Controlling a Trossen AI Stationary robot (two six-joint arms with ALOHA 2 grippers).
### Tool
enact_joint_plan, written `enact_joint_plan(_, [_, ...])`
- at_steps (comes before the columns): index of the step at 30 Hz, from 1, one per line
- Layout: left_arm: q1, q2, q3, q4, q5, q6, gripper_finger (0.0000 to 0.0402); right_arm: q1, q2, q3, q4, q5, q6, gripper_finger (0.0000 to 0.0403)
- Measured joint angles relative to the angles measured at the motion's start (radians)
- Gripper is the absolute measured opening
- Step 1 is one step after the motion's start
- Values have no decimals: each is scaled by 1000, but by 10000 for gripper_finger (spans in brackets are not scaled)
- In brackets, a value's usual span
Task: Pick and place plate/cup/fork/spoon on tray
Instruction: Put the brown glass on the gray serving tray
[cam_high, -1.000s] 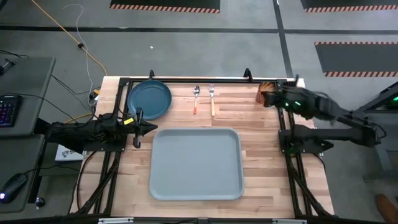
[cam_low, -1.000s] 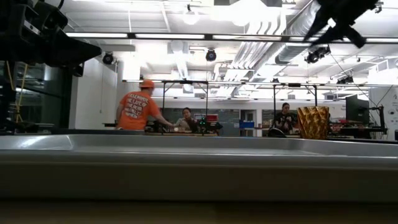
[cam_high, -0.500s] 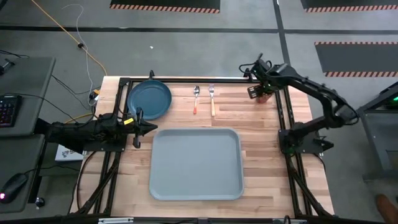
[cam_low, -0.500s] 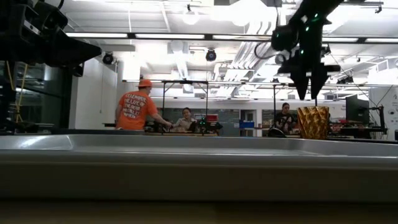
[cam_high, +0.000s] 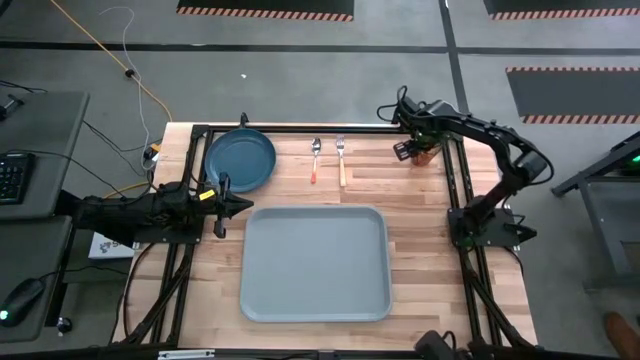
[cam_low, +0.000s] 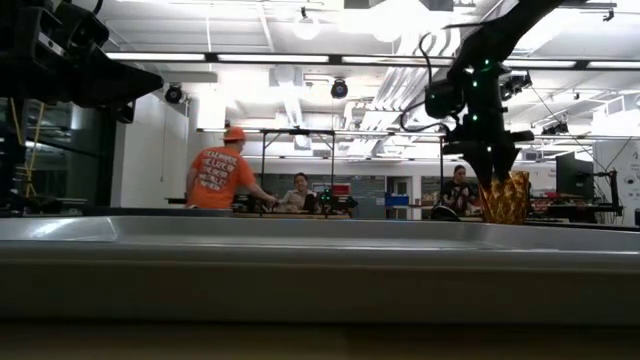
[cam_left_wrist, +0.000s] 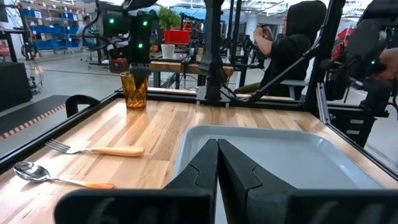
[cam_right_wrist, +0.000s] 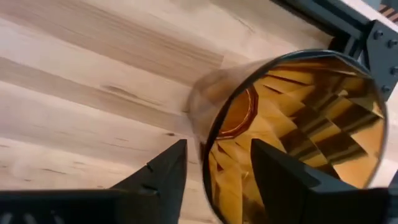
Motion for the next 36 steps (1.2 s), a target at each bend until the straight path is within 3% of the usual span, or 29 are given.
enact_joint_plan(3, [0,0,0,0,0,0,1,1,12,-1,-8,-6,-19,113])
enact_joint_plan(6, [0,0,0,0,0,0,1,6,-1,-2,-22,-45,-38,35])
enact_joint_plan(8, [0,0,0,0,0,0,1,20,-38,-2,-29,-65,-53,12])
enact_joint_plan(12, [0,0,0,0,0,0,1,86,-136,43,-99,-126,-99,8])
enact_joint_plan(14, [0,0,0,0,0,0,1,155,-197,85,-125,-217,-119,5])
enact_joint_plan(17, [0,0,0,0,0,0,1,321,-269,153,-128,-351,-111,4])
enact_joint_plan(21, [0,0,0,0,0,0,1,612,-289,224,-126,-374,-50,3])
enact_joint_plan(25, [0,0,0,0,0,0,1,868,-219,234,-117,-320,22,2])
enact_joint_plan(28, [0,0,0,0,0,0,1,981,-134,234,-111,-259,29,2])
enact_joint_plan(36, [0,0,0,0,0,0,1,1054,104,234,-79,-227,0,1])
